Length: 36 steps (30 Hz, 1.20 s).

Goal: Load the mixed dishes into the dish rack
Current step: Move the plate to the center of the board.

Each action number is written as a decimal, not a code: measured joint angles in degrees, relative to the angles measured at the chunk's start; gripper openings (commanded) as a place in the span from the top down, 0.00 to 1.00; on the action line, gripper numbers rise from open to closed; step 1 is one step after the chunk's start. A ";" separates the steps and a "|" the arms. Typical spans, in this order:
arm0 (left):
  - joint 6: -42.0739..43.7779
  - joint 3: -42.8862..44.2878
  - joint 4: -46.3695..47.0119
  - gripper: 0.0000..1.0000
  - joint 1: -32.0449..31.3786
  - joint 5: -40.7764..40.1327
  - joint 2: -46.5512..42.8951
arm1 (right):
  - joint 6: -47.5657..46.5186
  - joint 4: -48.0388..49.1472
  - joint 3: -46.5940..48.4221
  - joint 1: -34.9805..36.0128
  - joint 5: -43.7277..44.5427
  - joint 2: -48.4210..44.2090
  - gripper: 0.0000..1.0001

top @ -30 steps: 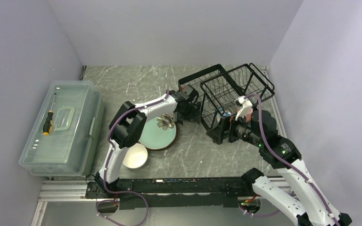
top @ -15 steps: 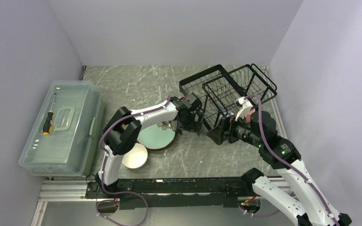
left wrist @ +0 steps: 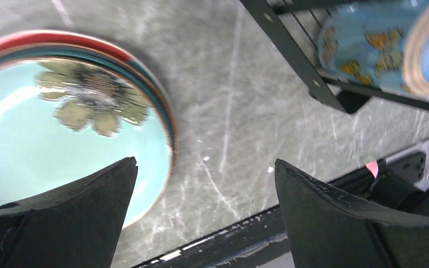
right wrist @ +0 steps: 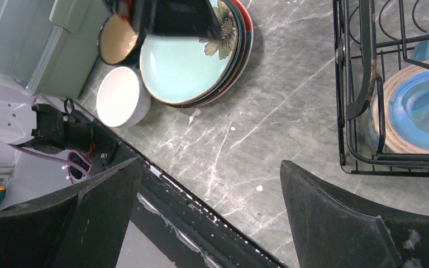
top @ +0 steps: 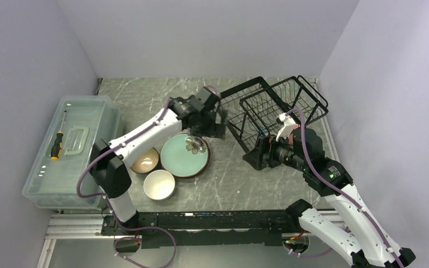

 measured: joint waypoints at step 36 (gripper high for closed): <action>2.34 -5.33 -0.24 0.01 31.91 3.91 14.25 | 4.44 5.22 -4.96 0.48 -5.18 -3.08 0.04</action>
